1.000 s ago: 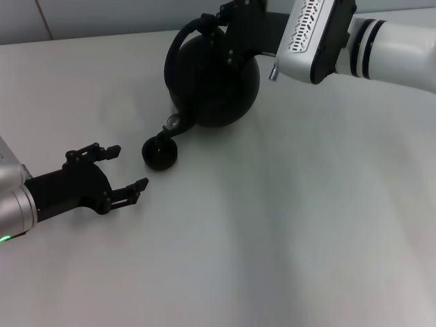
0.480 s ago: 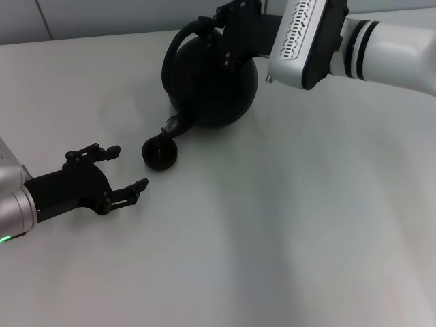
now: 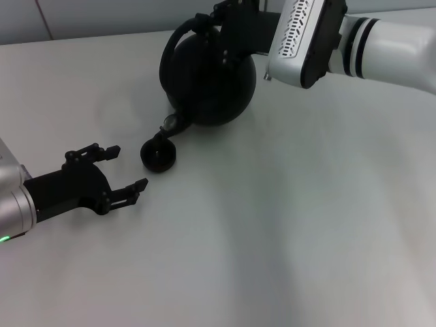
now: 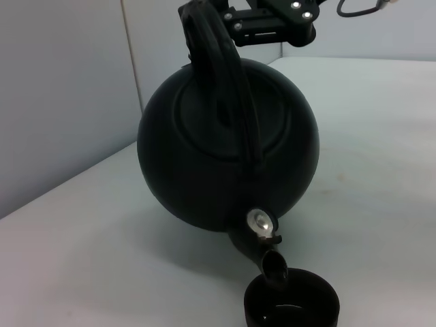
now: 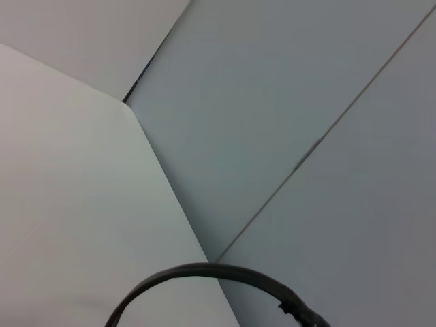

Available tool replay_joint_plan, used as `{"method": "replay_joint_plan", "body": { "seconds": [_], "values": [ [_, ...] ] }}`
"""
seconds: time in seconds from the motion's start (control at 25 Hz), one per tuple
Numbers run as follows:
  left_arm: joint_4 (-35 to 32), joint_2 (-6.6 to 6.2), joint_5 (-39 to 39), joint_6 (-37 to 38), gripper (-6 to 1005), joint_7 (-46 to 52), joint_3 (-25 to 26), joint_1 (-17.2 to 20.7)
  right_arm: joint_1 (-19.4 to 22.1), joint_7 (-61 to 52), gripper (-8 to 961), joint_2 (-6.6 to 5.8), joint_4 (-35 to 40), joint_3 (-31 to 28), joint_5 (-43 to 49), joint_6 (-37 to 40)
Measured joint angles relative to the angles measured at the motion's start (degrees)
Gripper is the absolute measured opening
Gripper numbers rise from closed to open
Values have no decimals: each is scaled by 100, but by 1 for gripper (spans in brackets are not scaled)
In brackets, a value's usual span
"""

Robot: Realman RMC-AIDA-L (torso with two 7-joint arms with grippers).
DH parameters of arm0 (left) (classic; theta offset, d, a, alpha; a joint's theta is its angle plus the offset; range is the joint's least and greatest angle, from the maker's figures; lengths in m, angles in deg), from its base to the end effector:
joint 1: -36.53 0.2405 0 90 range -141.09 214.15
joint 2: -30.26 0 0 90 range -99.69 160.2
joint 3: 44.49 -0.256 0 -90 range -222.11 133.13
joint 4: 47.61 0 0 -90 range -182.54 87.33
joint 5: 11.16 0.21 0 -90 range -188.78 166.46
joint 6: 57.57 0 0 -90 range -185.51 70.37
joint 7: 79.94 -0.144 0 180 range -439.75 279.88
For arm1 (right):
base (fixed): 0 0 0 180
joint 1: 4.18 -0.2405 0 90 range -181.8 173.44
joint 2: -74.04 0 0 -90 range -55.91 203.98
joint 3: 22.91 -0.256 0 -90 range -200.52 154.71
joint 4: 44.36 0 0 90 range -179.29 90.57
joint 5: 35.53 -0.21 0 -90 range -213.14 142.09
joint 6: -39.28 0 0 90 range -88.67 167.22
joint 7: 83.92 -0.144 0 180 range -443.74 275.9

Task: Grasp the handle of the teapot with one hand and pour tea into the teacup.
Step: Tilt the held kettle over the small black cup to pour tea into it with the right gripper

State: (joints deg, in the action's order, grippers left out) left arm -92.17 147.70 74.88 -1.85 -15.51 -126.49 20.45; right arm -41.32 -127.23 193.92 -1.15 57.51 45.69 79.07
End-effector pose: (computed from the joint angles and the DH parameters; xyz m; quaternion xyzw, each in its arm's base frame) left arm -0.2890 0.3170 -0.0488 -0.9503 -0.1243 -0.1270 0.2556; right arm 0.1654 0.4285 -0.0434 -0.9117 -0.1376 0.1007 0.3738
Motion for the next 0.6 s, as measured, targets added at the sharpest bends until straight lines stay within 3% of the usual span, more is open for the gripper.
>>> {"method": "replay_joint_plan", "body": {
  "seconds": [0.6],
  "values": [
    [0,-11,-1,1,796,-18,9,4,59,3,86,0,130,68,25,-14]
  ]
}}
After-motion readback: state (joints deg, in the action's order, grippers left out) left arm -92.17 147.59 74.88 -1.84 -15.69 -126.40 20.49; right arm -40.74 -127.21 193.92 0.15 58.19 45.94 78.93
